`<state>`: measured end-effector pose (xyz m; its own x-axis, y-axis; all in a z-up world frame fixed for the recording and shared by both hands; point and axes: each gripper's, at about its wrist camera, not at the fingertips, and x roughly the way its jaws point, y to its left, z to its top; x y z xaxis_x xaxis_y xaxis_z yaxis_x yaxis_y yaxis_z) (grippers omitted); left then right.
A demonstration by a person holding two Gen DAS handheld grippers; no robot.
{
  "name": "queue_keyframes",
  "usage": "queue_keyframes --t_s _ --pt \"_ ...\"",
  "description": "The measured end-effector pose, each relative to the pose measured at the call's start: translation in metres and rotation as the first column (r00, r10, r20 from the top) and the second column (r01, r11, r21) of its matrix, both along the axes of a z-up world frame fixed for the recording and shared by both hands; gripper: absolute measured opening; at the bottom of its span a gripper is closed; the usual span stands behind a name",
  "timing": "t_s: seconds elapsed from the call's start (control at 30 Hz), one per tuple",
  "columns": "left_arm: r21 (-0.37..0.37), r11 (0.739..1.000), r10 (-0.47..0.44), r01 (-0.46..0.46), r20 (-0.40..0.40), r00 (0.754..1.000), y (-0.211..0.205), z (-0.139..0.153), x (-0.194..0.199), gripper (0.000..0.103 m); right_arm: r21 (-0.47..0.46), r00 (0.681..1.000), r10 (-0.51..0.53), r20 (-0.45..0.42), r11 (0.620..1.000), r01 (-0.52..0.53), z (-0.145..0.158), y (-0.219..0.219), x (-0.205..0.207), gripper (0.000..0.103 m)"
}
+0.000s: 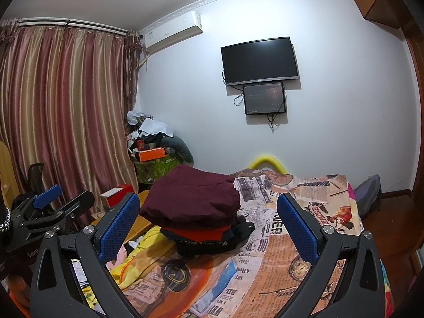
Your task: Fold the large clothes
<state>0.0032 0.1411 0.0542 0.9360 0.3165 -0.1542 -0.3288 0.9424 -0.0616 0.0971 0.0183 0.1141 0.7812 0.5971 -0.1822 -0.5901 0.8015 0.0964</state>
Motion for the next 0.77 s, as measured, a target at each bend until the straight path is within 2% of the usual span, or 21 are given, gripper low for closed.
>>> queue_keyframes --t_s 0.77 --pt "0.0 1.0 -0.014 0.014 -0.005 1.0 -0.0032 0.0006 0.0062 0.102 -0.005 1.0 -0.011 -0.019 1.0 0.011 -0.002 0.0007 0.0058 0.103"
